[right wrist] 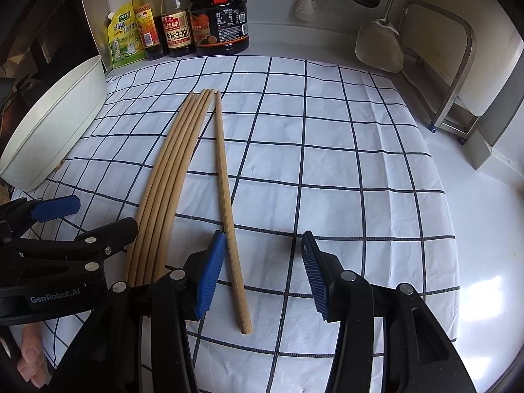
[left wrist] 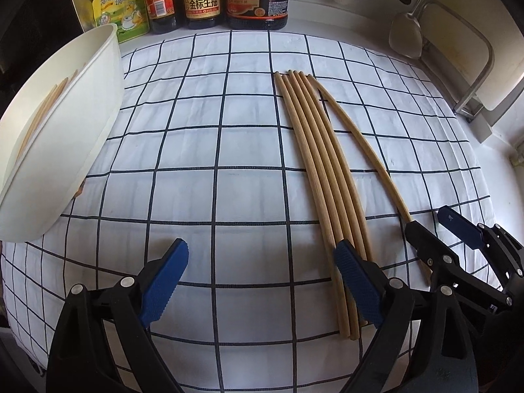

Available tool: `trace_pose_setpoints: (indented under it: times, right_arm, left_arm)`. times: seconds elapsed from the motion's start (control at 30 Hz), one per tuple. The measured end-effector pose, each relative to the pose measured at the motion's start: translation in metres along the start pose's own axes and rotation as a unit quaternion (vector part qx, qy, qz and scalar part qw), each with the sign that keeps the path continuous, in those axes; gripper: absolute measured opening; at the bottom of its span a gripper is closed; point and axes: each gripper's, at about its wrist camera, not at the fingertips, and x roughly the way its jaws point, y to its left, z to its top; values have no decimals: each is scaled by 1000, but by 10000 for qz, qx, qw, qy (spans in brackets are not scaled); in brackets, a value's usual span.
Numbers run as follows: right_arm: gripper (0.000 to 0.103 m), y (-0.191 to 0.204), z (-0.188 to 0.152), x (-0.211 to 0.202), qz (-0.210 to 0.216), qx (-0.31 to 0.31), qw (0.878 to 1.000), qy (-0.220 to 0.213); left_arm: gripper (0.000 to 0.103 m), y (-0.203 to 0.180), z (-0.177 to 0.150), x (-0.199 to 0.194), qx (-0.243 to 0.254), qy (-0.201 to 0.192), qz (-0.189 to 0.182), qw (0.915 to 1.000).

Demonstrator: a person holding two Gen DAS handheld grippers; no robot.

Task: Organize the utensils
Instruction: 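Lower both open tools onto the bundle and separate single chopsticks from it, then close the right tool on one chopstick while the left tool grasps another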

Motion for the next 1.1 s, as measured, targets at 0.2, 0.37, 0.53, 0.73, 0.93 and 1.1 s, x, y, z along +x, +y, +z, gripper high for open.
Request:
trace_pose_setpoints:
  times: [0.2, 0.37, 0.53, 0.73, 0.93, 1.1]
  right_arm:
    - [46, -2, 1, 0, 2, 16, 10000, 0]
    - [46, -1, 2, 1, 9, -21, 10000, -14]
    - [46, 3, 7, 6, 13, -103, 9999, -25]
    - [46, 9, 18, 15, 26, -274, 9996, -81]
    - [46, 11, 29, 23, 89, -370, 9992, -136]
    - [46, 12, 32, 25, 87, -358, 9991, -186]
  left_arm:
    - [92, -2, 3, 4, -53, 71, 187, 9998]
    - [93, 4, 8, 8, -45, 56, 329, 9994]
    - [95, 12, 16, 13, -138, 7, 397, 9991]
    - [97, 17, 27, 19, -203, -79, 439, 9988]
    - [98, 17, 43, 26, -250, -85, 460, 9986]
    - [98, 18, 55, 31, -304, -136, 496, 9982]
